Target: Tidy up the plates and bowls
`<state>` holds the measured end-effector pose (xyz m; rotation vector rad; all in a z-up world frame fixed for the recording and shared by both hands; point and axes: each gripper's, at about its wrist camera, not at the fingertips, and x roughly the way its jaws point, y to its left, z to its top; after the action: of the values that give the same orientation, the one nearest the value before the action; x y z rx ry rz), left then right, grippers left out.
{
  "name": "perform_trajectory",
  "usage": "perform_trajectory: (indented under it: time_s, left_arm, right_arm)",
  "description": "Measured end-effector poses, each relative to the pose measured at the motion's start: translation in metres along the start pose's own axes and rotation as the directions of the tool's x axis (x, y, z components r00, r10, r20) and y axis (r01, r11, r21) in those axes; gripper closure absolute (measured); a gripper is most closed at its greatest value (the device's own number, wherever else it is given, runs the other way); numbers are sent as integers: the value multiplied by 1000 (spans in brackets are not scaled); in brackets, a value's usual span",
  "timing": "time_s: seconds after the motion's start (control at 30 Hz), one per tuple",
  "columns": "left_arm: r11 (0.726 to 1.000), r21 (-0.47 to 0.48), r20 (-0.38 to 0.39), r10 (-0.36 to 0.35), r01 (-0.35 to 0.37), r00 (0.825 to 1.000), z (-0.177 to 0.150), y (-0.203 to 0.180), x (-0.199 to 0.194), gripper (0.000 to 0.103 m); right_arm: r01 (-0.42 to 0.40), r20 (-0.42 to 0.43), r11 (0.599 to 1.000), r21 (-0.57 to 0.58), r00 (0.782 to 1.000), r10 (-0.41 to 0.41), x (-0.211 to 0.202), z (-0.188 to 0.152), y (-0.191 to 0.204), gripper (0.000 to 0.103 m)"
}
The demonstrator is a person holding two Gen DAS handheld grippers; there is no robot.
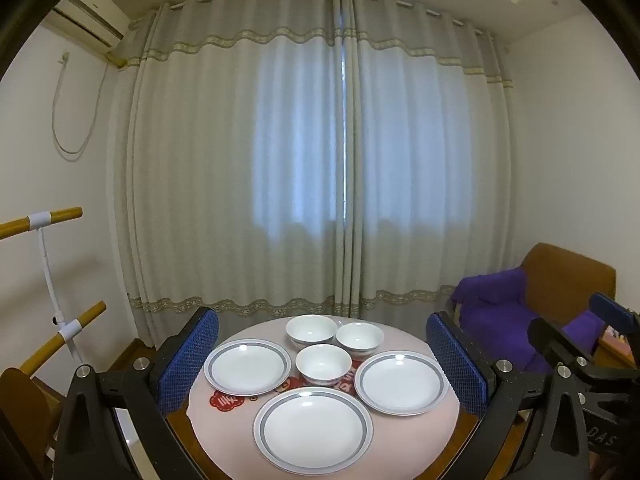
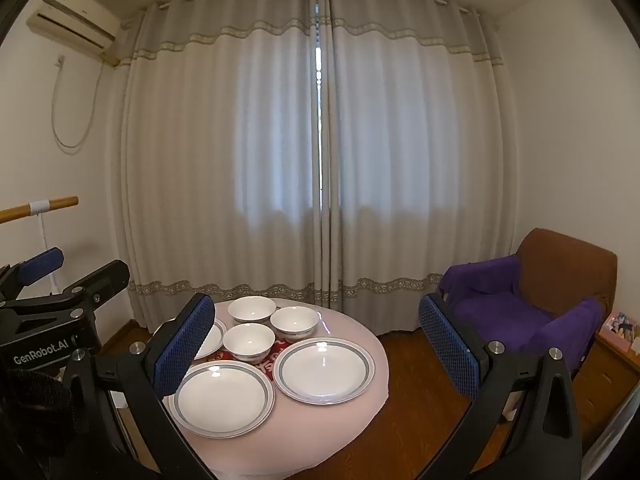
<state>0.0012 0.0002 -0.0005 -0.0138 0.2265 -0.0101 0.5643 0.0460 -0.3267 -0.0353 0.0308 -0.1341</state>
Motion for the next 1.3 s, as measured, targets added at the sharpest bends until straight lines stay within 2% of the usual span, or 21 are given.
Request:
perform_trajectory:
  time_s: [1.3]
  left_arm:
    - [1000, 12, 31, -5, 5, 1000, -4, 0, -5, 1]
  right_arm:
    - [4, -23, 1000, 11, 1000, -4, -1, -8, -6, 0]
